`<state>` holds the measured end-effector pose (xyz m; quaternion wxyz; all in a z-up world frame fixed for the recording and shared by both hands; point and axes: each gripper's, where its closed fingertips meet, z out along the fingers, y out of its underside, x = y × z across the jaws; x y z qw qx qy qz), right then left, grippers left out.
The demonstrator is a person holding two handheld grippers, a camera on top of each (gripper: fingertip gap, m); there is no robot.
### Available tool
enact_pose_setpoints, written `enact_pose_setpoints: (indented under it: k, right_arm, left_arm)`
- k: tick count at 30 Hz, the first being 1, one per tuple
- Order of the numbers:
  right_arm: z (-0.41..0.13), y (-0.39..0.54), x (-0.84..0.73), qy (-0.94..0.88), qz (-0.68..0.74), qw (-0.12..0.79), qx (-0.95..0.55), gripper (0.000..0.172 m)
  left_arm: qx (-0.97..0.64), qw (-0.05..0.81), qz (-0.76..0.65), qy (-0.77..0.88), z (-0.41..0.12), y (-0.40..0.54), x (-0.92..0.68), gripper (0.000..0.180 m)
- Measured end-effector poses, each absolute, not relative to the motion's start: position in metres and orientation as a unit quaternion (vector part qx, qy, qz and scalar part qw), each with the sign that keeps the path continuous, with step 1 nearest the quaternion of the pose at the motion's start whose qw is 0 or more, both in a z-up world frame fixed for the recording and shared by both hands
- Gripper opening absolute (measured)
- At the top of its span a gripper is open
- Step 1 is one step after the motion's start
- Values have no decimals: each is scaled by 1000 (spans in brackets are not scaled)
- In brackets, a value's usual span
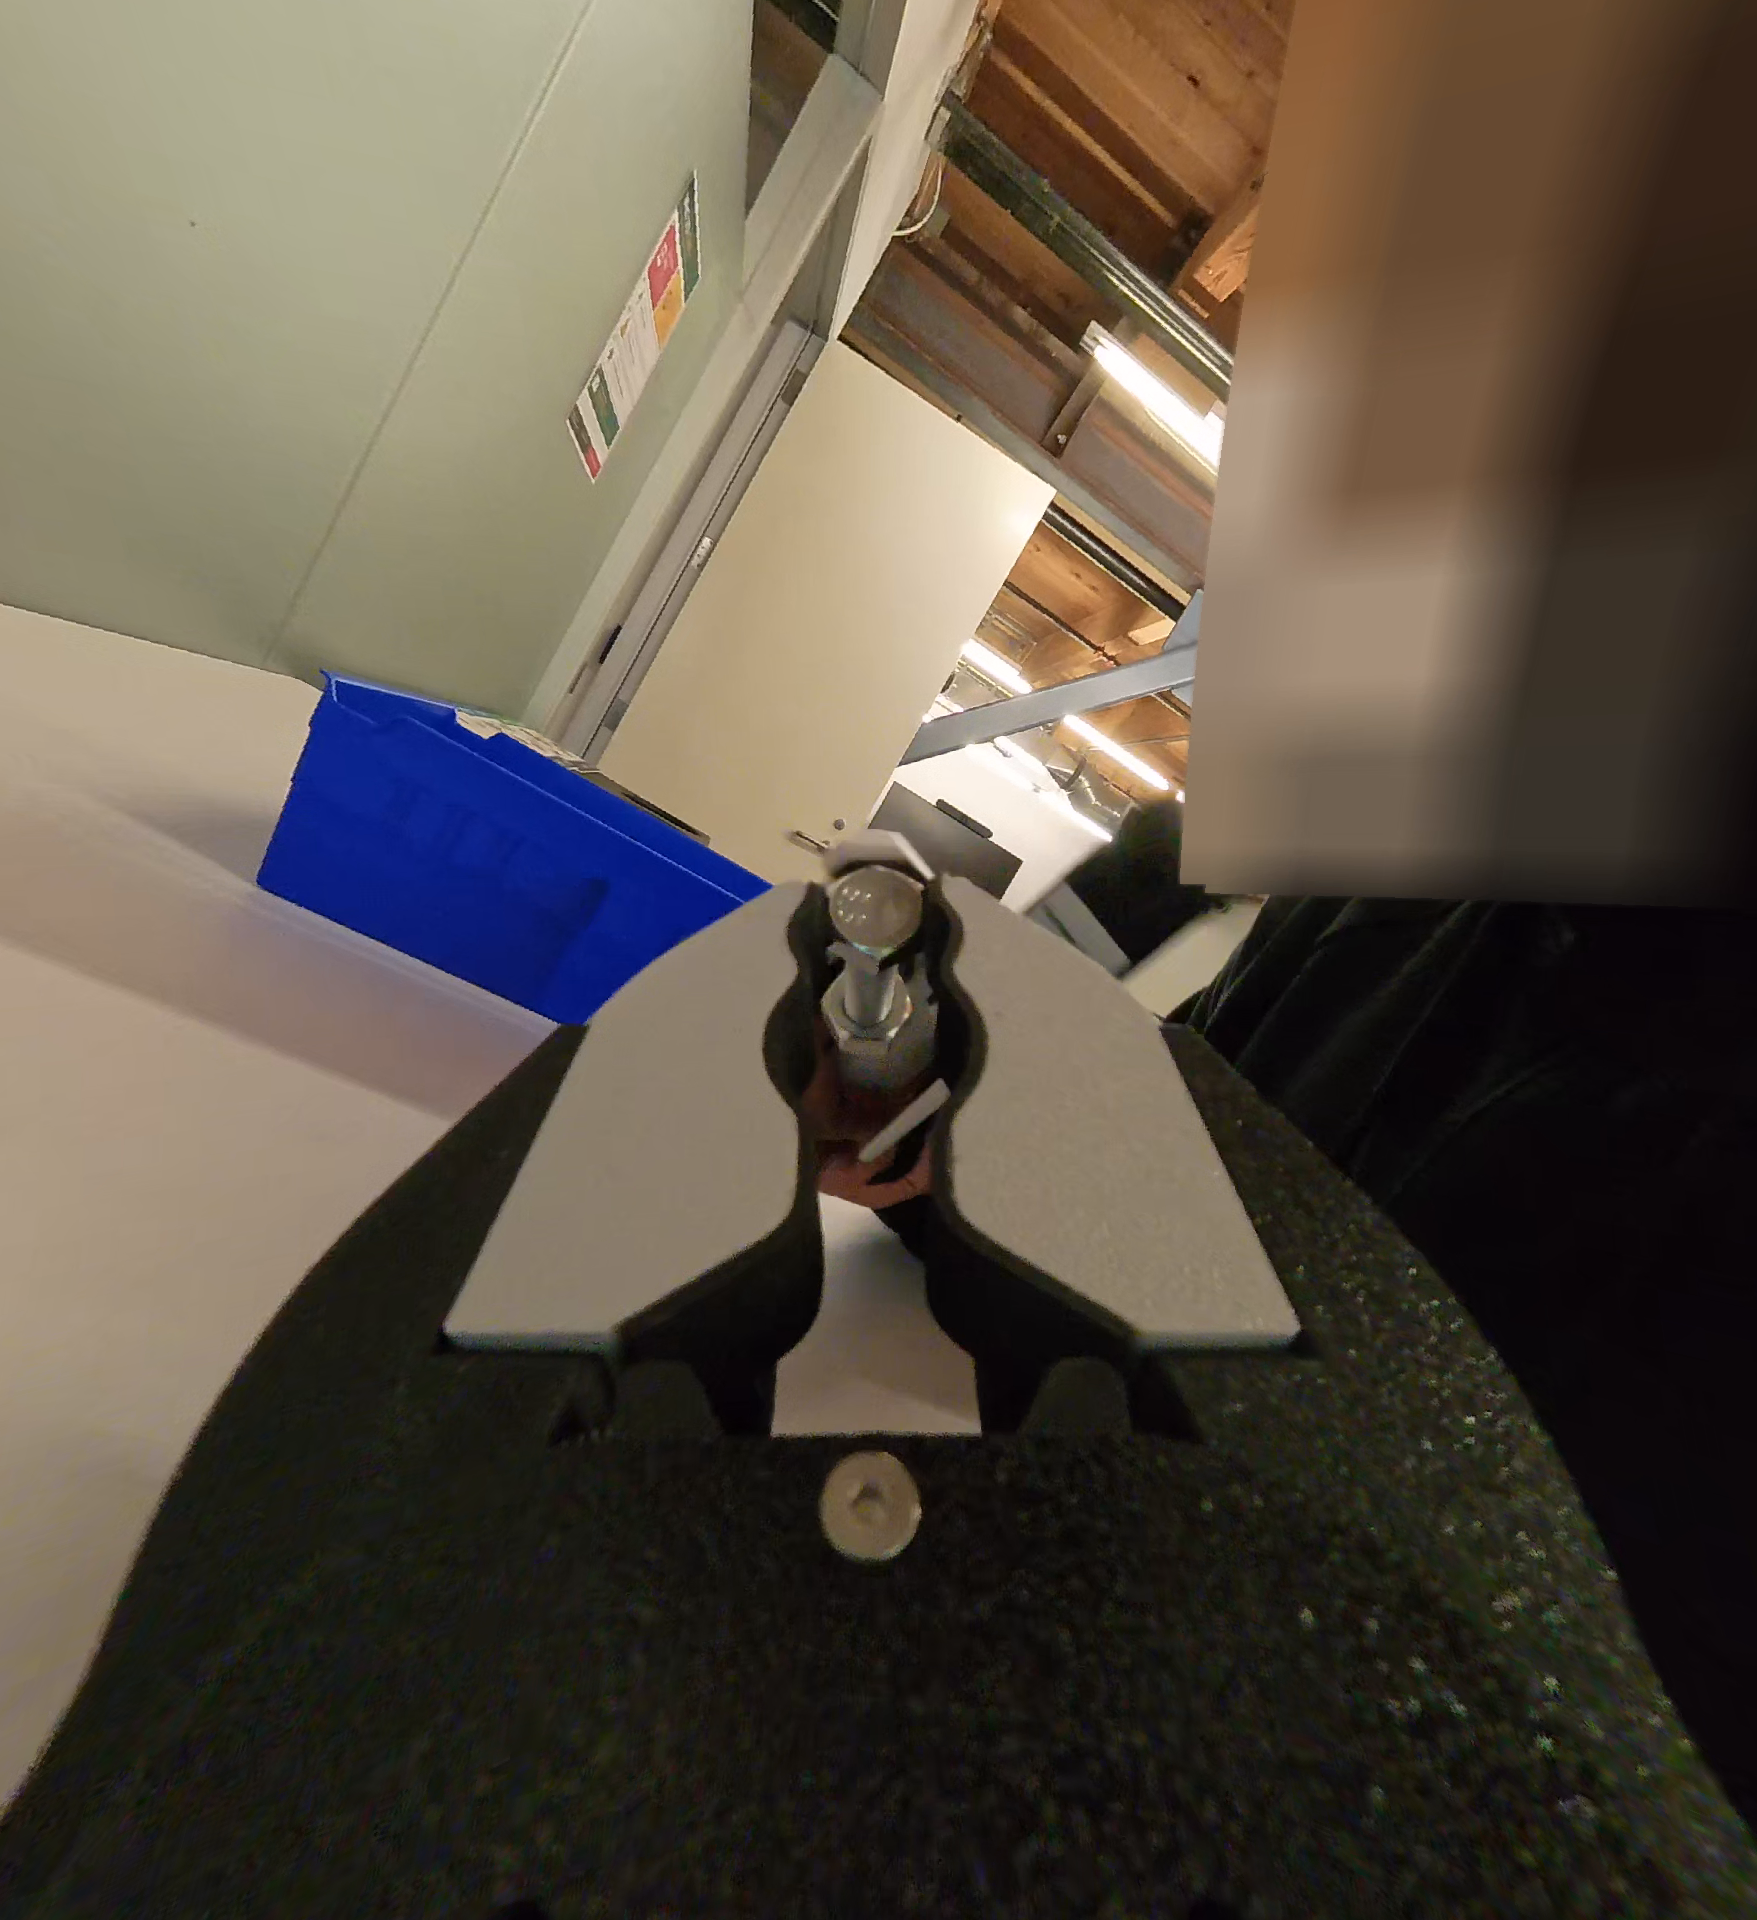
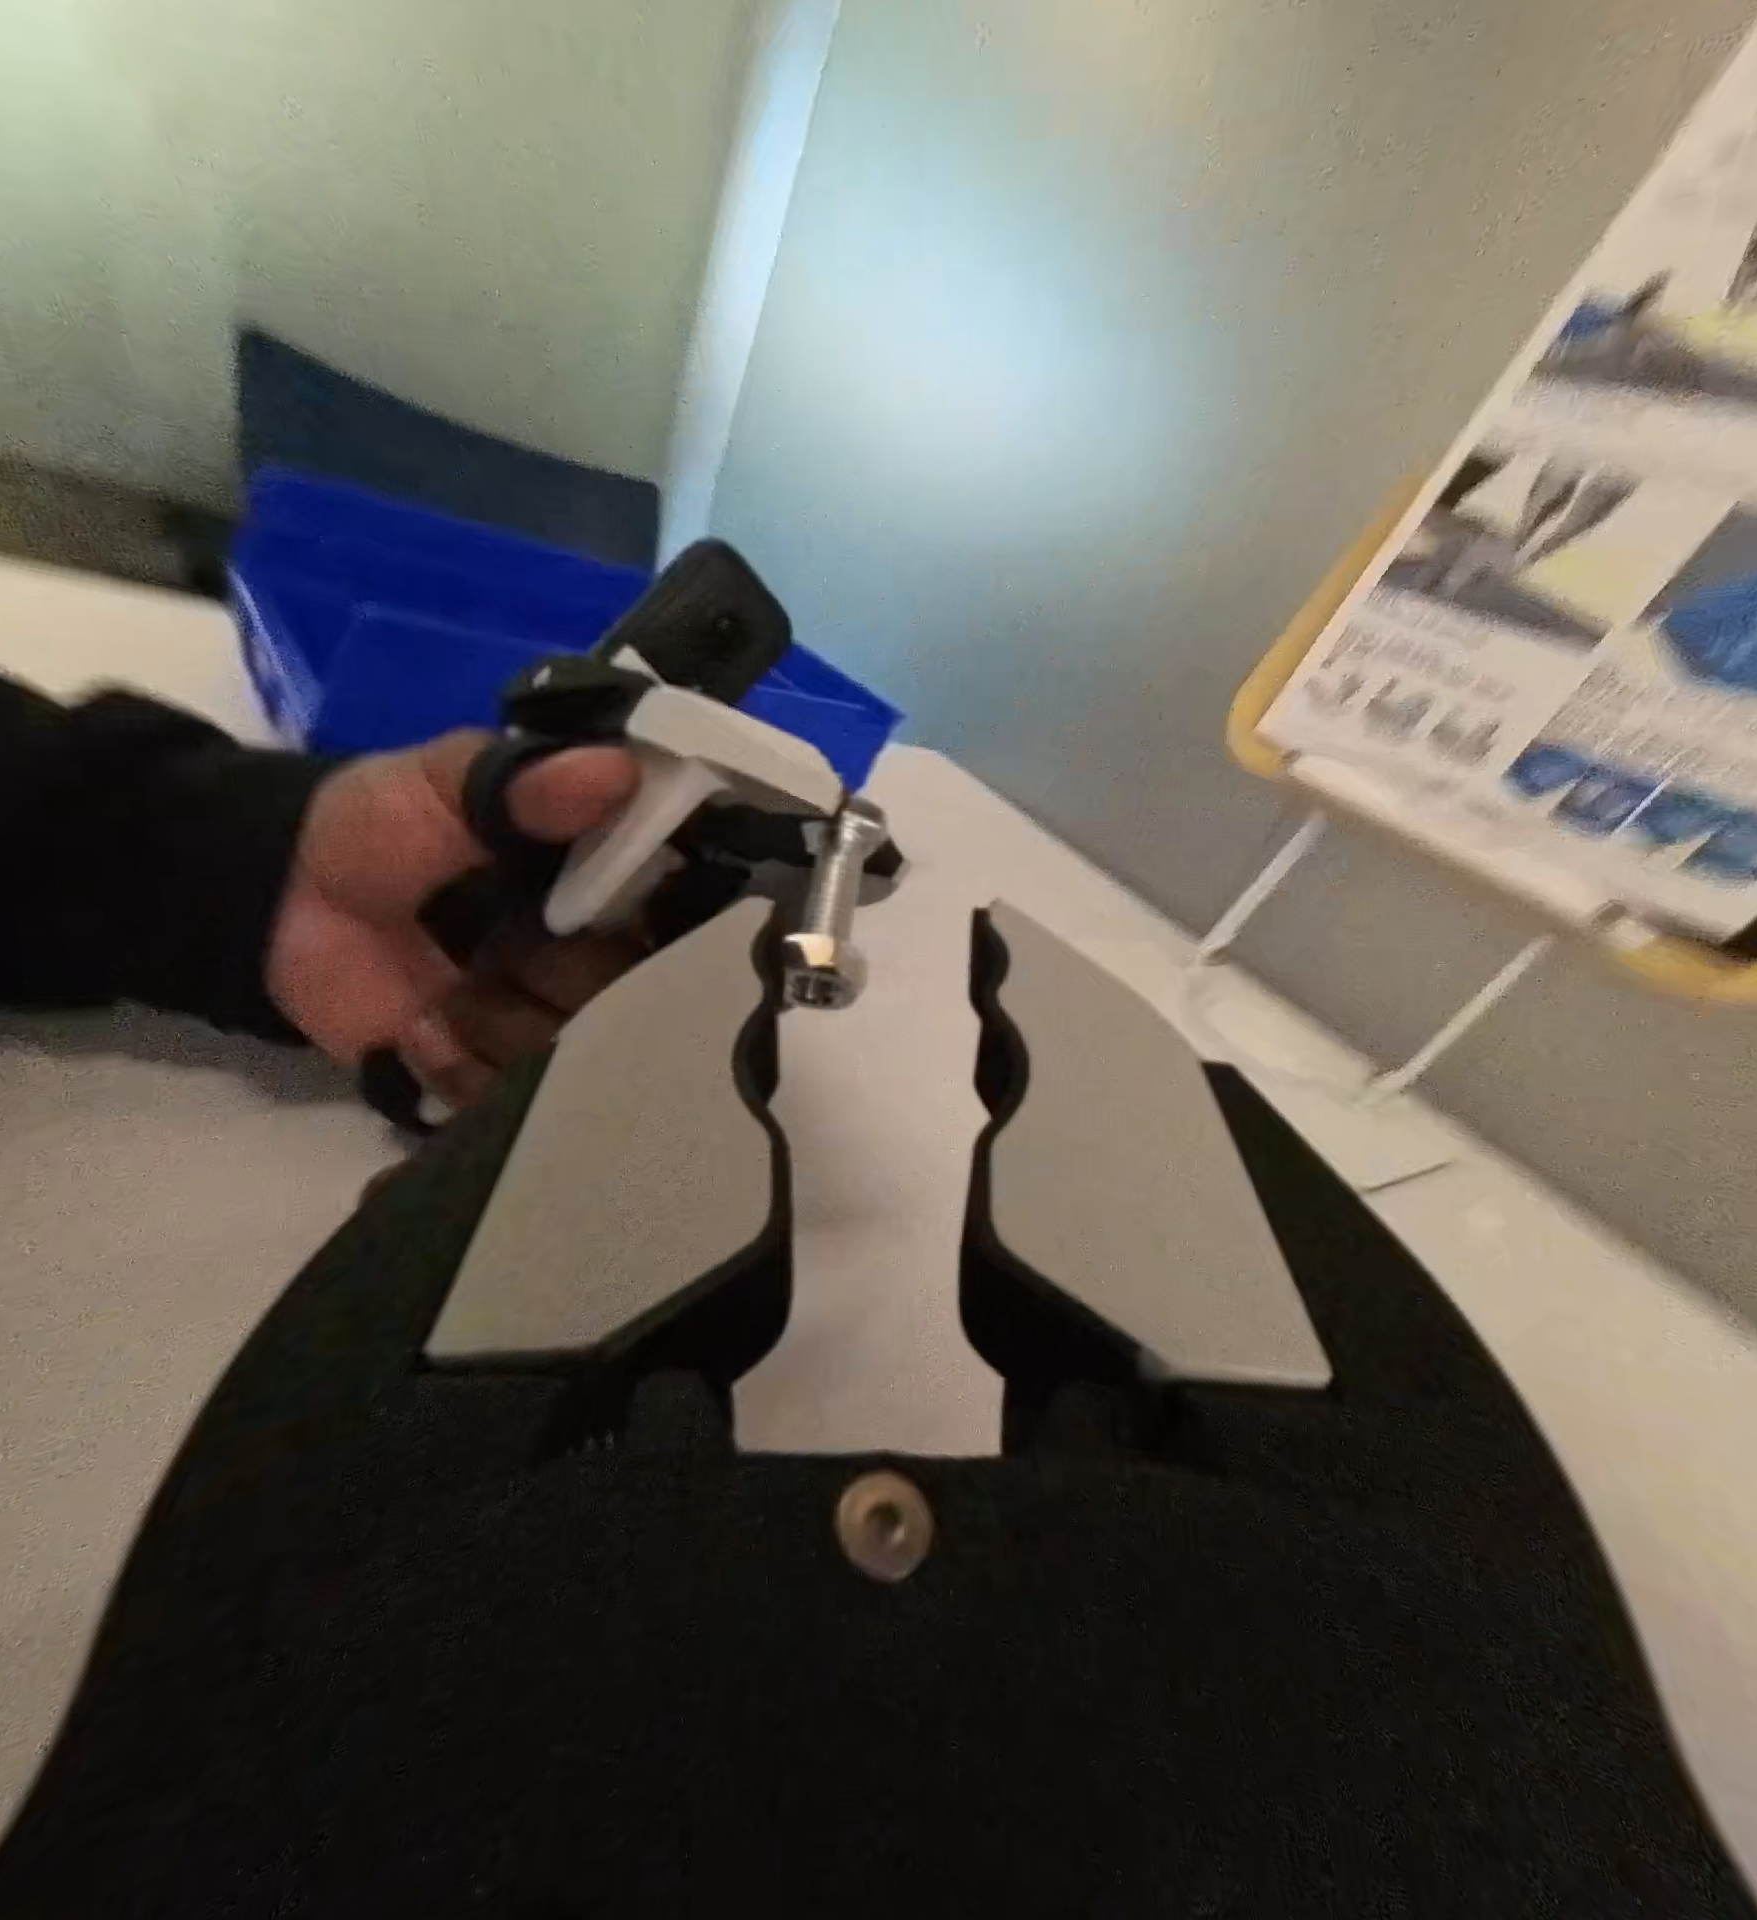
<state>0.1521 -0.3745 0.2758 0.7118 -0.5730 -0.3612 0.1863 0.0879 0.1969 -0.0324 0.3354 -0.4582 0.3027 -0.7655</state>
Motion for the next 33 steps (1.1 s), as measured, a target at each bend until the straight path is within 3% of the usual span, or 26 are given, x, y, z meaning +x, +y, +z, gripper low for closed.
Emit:
enact_pose_setpoints:
  k: [2, 6, 9, 11, 12, 15, 20, 24, 29, 33]
  right_arm:
    - [277, -370, 157, -294, 317, 668, -605, 43]
    - [272, -369, 154, -163, 578, 508, -617, 41]
    - [260, -378, 139, -118, 685, 385, -607, 41]
    - [262, -385, 134, -114, 714, 361, -589, 26]
    - [264, -383, 135, -114, 705, 381, -588, 18]
    - [260, -377, 137, -172, 586, 494, -619, 17]
    - [258, -371, 145, -337, 230, 682, -607, 17]
    - [257, -371, 147, -454, -72, 732, -503, 18]
    - [274, -369, 159, -396, -2, 745, -537, 18]
    - [328, -374, 201, -311, 40, 761, -568, 18]
  left_arm:
    - [-456, 338, -766, 303, -32, 197, 88, 17]
    - [-443, 337, -772, 306, -29, 194, 86, 17]
    - [-429, 334, -779, 310, -26, 190, 85, 17]
    - [-429, 335, -779, 312, -26, 189, 86, 17]
    - [-432, 336, -778, 309, -27, 191, 86, 17]
    - [-443, 332, -777, 301, -29, 195, 86, 17]
    - [-461, 317, -779, 283, -32, 198, 88, 17]
    - [-455, 302, -800, 247, -29, 203, 86, 17]
    - [-454, 305, -804, 235, -29, 208, 83, 17]
    - [-464, 318, -785, 261, -31, 206, 86, 17]
